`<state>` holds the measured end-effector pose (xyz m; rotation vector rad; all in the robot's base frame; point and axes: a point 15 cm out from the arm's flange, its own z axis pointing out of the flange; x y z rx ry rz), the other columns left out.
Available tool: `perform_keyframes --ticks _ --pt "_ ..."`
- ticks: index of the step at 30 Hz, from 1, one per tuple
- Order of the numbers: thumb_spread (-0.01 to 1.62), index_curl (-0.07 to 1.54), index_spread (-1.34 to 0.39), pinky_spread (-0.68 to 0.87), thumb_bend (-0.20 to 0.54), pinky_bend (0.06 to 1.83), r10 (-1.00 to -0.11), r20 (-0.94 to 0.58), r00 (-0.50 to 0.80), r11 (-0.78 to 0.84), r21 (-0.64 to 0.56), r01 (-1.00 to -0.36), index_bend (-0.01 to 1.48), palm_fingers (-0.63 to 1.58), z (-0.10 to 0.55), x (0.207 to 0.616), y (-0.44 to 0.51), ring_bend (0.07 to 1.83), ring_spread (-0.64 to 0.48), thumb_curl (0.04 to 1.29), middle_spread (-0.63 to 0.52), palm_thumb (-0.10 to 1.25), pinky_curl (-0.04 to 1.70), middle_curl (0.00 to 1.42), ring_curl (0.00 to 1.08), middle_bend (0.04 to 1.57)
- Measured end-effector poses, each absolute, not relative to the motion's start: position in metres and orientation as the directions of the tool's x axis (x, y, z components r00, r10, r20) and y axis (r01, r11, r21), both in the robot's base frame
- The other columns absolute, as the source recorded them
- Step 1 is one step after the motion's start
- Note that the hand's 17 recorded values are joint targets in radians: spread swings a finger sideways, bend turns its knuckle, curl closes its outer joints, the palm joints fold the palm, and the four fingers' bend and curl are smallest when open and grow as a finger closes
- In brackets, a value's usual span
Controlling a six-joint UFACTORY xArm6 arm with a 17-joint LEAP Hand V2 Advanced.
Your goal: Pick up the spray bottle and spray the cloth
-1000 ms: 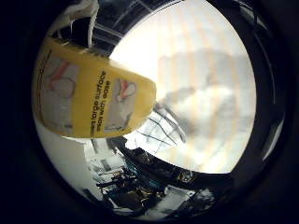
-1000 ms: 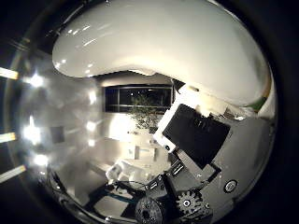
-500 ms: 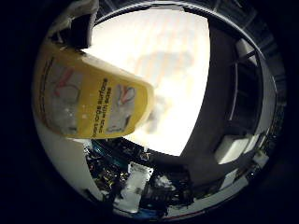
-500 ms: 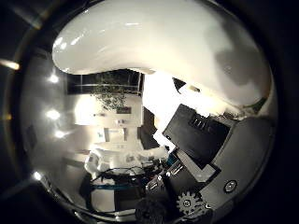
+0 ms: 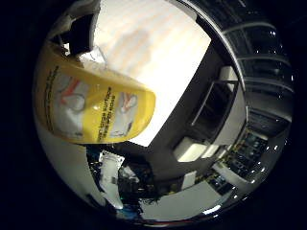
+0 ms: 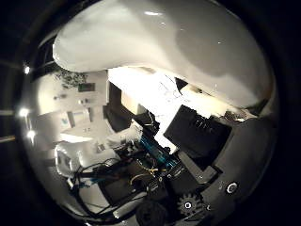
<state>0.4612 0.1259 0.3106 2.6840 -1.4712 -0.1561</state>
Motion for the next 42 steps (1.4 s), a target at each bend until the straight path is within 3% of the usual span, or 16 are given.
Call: perform_keyframes --ticks 9,22,29,42 --pt "0.67 0.76 -0.2 -0.19 -0.016 0.98 -0.782 0.133 0.609 -0.563 0.268 -0.782 1.16 1.19 0.278 0.455 0.138 1.49 -0.15 0.92 -0.07 1.11 1.42 0.61 0.58 1.37" --pt "0.66 0.76 -0.2 -0.2 -0.017 0.98 -0.73 0.19 0.657 -0.543 0.424 -0.725 1.16 1.19 0.194 0.443 0.174 1.49 -0.15 0.92 -0.07 1.1 1.42 0.61 0.58 1.37" --pt "0.68 0.77 -0.2 -0.2 -0.016 0.98 -0.731 0.195 0.654 -0.538 0.426 -0.728 1.16 1.19 0.189 0.444 0.178 1.49 -0.15 0.92 -0.07 1.1 1.42 0.61 0.58 1.37" --pt "0.69 0.76 -0.2 -0.2 -0.016 0.98 -0.737 0.235 0.633 -0.543 0.352 -0.763 1.16 1.19 0.247 0.463 0.178 1.49 -0.15 0.93 -0.07 1.1 1.42 0.61 0.58 1.37"
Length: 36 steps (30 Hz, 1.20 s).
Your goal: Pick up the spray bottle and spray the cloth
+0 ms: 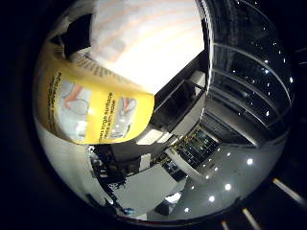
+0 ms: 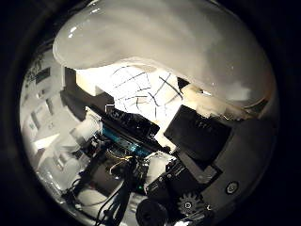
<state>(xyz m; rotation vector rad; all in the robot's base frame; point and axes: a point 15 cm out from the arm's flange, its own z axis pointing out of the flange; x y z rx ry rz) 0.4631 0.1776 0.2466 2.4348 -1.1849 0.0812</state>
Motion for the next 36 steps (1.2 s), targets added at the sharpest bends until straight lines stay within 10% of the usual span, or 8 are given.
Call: perform_keyframes --ticks 20,36 --pt "0.69 0.76 -0.2 -0.21 -0.016 0.99 -0.799 0.122 0.589 -0.53 0.322 -0.785 1.16 1.19 0.218 0.466 0.198 1.49 -0.15 0.93 -0.07 1.09 1.42 0.6 0.58 1.37" --pt "0.67 0.77 -0.2 -0.18 -0.017 0.99 -0.809 -0.396 0.434 -0.445 -0.07 -0.893 1.16 1.19 0.321 0.492 0.295 1.49 -0.15 0.94 -0.07 1.1 1.42 0.6 0.58 1.37"
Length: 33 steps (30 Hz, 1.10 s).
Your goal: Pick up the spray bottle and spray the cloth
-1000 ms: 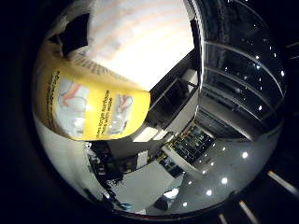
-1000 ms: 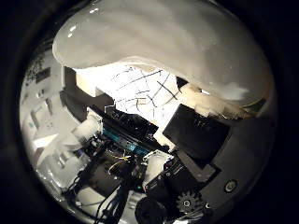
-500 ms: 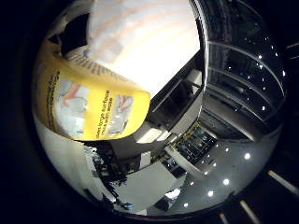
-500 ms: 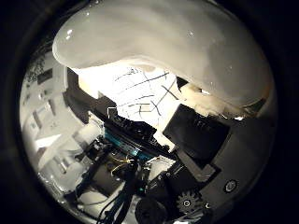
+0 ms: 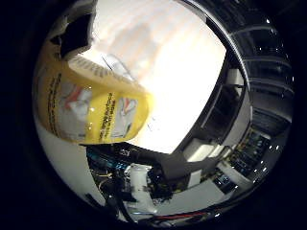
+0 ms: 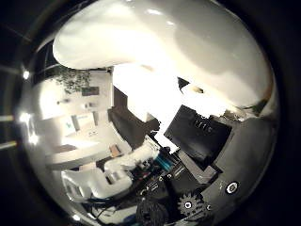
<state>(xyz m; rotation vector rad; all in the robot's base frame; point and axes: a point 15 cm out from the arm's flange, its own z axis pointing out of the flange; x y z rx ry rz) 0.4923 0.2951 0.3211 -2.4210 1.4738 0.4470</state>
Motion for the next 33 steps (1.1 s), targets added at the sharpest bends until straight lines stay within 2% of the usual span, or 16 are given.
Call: perform_keyframes --ticks 7,14,22,29,33 --pt "0.66 0.77 -0.2 -0.17 -0.016 0.99 -0.625 -0.601 0.499 -0.404 -0.297 -0.865 1.16 1.19 0.365 0.511 0.345 1.49 -0.15 0.94 -0.07 1.1 1.42 0.61 0.58 1.38" --pt "0.66 0.77 -0.2 -0.18 -0.016 0.99 -0.449 -0.737 0.504 -0.331 -0.387 -0.861 1.16 1.19 0.345 0.51 0.37 1.49 -0.15 0.94 -0.07 1.1 1.42 0.61 0.58 1.37" --pt "0.65 0.77 -0.2 -0.19 -0.017 0.99 -0.35 -0.818 0.457 -0.275 -0.376 -0.885 1.15 1.19 0.281 0.507 0.391 1.5 -0.15 0.95 -0.07 1.11 1.42 0.61 0.58 1.37" --pt "0.64 0.78 -0.2 -0.19 -0.018 0.99 -0.33 -0.855 0.401 -0.287 -0.313 -0.905 1.15 1.19 0.215 0.501 0.411 1.5 -0.15 0.94 -0.07 1.1 1.42 0.61 0.58 1.37" --pt "0.63 0.78 -0.2 -0.19 -0.017 0.99 -0.289 -0.874 0.39 -0.276 -0.314 -0.908 1.14 1.19 0.198 0.496 0.429 1.5 -0.15 0.95 -0.07 1.11 1.42 0.61 0.58 1.37"
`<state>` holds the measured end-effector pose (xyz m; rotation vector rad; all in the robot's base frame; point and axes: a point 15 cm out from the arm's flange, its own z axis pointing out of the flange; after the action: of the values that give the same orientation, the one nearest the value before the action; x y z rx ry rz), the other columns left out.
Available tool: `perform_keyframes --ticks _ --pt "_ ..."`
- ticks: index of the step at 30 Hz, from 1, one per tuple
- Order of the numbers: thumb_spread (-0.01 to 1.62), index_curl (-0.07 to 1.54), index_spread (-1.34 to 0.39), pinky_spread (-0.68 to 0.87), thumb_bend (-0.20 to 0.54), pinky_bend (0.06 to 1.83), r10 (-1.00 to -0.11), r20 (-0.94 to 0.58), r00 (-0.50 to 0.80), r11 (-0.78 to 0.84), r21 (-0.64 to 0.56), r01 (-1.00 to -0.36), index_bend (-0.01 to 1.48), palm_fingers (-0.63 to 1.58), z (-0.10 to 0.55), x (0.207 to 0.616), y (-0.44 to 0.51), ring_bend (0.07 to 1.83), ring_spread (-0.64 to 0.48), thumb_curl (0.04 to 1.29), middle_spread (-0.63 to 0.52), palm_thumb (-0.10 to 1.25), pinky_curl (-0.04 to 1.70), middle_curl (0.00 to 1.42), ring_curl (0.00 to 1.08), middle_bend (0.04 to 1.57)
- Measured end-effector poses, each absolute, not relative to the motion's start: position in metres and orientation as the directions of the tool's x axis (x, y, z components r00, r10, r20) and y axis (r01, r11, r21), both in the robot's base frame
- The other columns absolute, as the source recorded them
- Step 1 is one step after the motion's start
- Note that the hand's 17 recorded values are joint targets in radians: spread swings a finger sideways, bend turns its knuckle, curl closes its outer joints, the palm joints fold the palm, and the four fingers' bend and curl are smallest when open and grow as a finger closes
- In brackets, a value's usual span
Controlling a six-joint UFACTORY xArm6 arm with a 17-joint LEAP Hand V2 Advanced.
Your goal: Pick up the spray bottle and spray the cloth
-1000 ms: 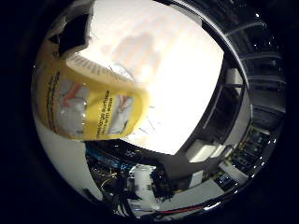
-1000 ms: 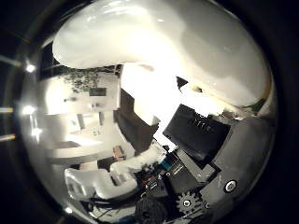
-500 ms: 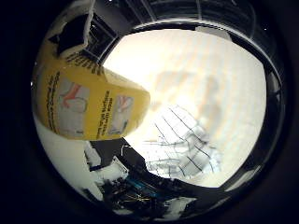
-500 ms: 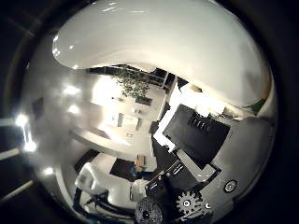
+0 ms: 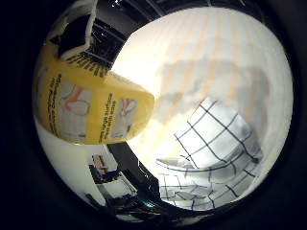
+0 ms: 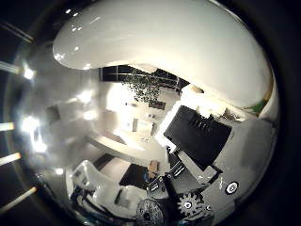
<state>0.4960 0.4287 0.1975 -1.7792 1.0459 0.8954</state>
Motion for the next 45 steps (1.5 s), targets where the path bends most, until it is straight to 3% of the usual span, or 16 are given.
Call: perform_keyframes --ticks 23,36,45 --pt "0.62 0.79 -0.21 -0.2 -0.019 0.98 -0.269 -0.885 0.38 -0.363 -0.272 -0.891 1.13 1.19 0.102 0.488 0.489 1.5 -0.15 0.94 -0.07 1.08 1.42 0.61 0.58 1.36" --pt "0.66 0.79 -0.2 -0.2 -0.021 0.98 -0.276 -0.886 0.372 -0.363 -0.263 -0.894 1.12 1.19 0.084 0.493 0.488 1.47 -0.14 0.92 -0.07 1.05 1.34 0.61 0.57 1.35" --pt "0.61 0.73 -0.25 -0.27 -0.041 0.97 -0.29 -0.876 0.386 -0.389 -0.261 -0.883 0.83 1.11 0.079 0.493 0.477 1.4 -0.14 0.81 -0.08 0.89 1.09 0.56 0.52 1.2"
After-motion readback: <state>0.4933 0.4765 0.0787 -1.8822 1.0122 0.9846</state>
